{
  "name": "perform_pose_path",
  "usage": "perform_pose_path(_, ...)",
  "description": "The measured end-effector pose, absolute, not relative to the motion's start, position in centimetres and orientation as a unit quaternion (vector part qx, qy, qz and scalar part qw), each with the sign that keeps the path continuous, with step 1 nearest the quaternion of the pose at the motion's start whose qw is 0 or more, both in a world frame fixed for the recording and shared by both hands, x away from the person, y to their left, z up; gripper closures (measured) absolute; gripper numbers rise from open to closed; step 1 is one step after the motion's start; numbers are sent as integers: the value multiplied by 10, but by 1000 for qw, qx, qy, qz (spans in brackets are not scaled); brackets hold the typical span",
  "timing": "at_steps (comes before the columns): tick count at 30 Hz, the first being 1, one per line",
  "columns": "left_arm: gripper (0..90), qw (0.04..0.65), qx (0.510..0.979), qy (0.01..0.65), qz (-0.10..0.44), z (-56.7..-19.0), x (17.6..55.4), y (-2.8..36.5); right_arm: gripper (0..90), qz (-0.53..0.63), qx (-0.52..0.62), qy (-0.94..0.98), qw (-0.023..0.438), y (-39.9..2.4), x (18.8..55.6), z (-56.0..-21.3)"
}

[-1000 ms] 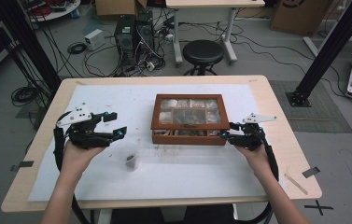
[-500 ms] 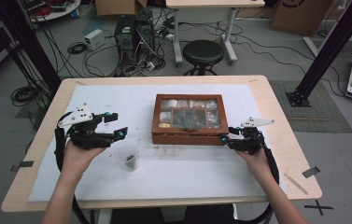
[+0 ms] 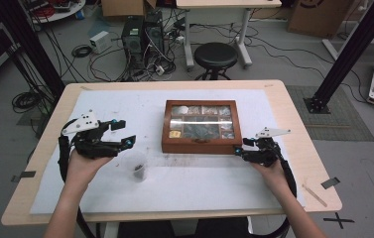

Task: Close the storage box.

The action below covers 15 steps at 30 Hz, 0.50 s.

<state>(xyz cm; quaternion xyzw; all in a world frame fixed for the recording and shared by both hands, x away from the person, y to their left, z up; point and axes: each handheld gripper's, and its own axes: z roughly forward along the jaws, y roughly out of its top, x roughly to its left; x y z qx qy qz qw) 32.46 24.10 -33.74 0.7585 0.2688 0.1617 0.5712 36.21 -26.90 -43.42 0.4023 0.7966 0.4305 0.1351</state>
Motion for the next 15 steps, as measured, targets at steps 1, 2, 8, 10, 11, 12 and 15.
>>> perform_pose_path(1, 299, 570, 759, 269, 162, -337, 325, 241, 423, 434, 403, 794, 136, -270, 362, -434)
perform_pose_path(2, 299, 571, 759, 269, 162, -337, 325, 241, 423, 435, 404, 793, 136, -270, 361, -434)
perform_pose_path(8, 299, 572, 759, 266, 161, -337, 324, 241, 413, 432, 403, 796, 133, -270, 361, -436)
perform_pose_path(10, 299, 573, 758, 267, 161, -337, 324, 241, 406, 433, 404, 795, 132, -270, 360, -436)
perform_pose_path(11, 299, 573, 758, 267, 161, -337, 324, 241, 406, 433, 404, 795, 132, -270, 360, -436)
perform_pose_path(12, 299, 574, 757, 266, 162, -337, 324, 241, 395, 434, 404, 794, 131, -271, 360, -435)
perform_pose_path(15, 299, 577, 756, 264, 163, -336, 323, 242, 359, 436, 403, 793, 138, -274, 358, -432)
